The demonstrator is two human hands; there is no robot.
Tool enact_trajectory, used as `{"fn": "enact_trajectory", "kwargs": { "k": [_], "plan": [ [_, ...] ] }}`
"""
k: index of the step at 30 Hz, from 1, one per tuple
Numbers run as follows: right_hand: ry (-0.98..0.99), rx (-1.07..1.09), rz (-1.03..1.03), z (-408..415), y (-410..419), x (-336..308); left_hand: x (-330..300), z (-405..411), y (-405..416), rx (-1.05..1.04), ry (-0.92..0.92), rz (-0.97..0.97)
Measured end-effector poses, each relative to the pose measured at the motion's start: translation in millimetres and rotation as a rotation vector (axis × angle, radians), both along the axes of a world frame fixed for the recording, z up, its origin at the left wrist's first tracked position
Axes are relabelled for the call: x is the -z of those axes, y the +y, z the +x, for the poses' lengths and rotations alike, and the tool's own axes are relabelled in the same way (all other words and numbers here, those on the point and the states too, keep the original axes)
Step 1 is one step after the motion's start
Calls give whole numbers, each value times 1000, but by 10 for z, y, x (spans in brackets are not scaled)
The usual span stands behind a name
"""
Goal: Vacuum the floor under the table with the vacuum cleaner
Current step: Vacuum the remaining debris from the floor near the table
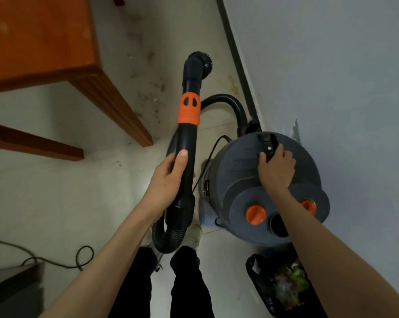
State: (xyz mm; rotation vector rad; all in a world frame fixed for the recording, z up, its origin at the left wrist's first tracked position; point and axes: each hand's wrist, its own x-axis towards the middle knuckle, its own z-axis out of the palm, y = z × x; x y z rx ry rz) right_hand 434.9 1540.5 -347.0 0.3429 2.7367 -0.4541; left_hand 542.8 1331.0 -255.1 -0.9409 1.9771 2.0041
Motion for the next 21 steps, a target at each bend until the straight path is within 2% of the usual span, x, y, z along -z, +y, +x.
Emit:
{"fn": "enact_trajectory", "kwargs": {
  "k": [3,5,7,9,10,12,14,21],
  "plan": [
    [112,-75,-101,203,-378,-213,-127,188,-142,38,29,-33],
    [187,-184,-322,372,-767,-436,-207,346,-247,42,31,-68],
    [-4,-99,-695,517,-1255,-762,-271,506,-368,44,32,-101],
    [-225,131,-1090,652,-1678,-1044,-333,671,-497,49,30,-99],
    [-264,210,-1197,726,-1842,-1156,-367,755,-564,52,32,-86],
    [-244,239,-1243,883,-2077,-1329,-438,931,-687,60,33,-54],
    [-235,215,-1202,1051,-2213,-1463,-509,1119,-793,56,32,-29],
    [-407,243,-1152,1718,-2657,-1599,-535,1865,-1124,112,-52,-65]
  ]
}}
